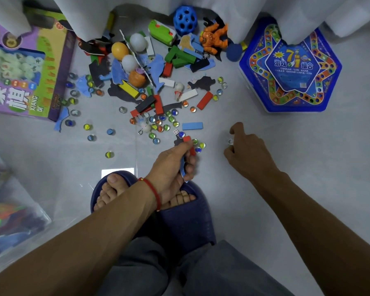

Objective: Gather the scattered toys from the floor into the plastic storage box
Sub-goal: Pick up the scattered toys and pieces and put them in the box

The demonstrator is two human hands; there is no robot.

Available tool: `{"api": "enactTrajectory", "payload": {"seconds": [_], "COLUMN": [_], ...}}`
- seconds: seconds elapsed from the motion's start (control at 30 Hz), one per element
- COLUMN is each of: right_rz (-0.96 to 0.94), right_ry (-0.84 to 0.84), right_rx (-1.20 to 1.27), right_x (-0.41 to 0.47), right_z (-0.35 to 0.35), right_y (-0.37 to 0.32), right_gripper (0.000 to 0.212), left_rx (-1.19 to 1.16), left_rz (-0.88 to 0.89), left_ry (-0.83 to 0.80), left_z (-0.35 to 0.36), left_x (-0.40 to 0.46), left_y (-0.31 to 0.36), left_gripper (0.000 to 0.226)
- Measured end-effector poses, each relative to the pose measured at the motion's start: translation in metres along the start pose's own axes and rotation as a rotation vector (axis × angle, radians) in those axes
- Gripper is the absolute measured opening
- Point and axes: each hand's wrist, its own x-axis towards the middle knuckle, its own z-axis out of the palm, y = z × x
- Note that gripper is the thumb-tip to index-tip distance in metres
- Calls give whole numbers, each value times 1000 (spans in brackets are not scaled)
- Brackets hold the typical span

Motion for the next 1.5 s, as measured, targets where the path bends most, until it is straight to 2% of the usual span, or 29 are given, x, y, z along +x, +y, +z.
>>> {"api": "enactTrajectory", "payload": {"seconds": [0.17,0.4,0.5,0.57,0.6,0.7,0.77,0.83,0.9,1.07,1.17,1.23,1.27,1.33,1.4,1.47,1.5], "right_rz": [-29,25,62,148,201,270,255,218,140,-124,-196,-210,-203,-178,-169,-171,-186], "right_ry": [-13,6,44,46,5,-252,-423,-583,-718,-970,-1011,-996,-1014,-1046,-1062,-1045,-1008], "right_rx": [-63,-59,17,265,472,1140,1350,1455,1415,955,794,788,818,876,882,847,825], "right_x": [8,11,9,2,-4,-28,-41,-50,-59,-97,-132,-154,-163,-174,-177,-170,-163], "right_z": [0,10,6,-3,-9,-31,-45,-61,-80,-128,-130,-119,-113,-103,-101,-106,-111], "right_y": [-3,-9,-7,-9,-14,-36,-58,-90,-131,-275,-362,-408,-425,-448,-453,-445,-435], "right_gripper": [27,33,25,19,18,22,21,24,28,22,14,15,22,51,72,74,68], "left_rx": [9,-12,-77,-171,-213,-302,-368,-427,-469,-599,-691,-716,-724,-725,-715,-689,-670], "left_rz": [-4,7,-39,-90,-97,-48,-5,42,111,394,546,586,604,626,626,630,645], "left_ry": [-8,-39,-54,-78,-83,-64,-63,-50,-14,205,342,400,414,450,486,545,561], "left_z": [-2,0,0,1,1,-4,-14,-29,-47,-113,-166,-195,-205,-220,-227,-227,-223], "left_x": [-2,-1,-1,-8,-13,-41,-67,-102,-144,-254,-311,-342,-355,-372,-379,-378,-375], "left_y": [0,-3,-3,2,5,20,32,48,63,84,83,81,80,77,74,74,74], "left_gripper": [34,32,34,32,32,46,53,52,52,47,43,39,36,34,43,50,43]}}
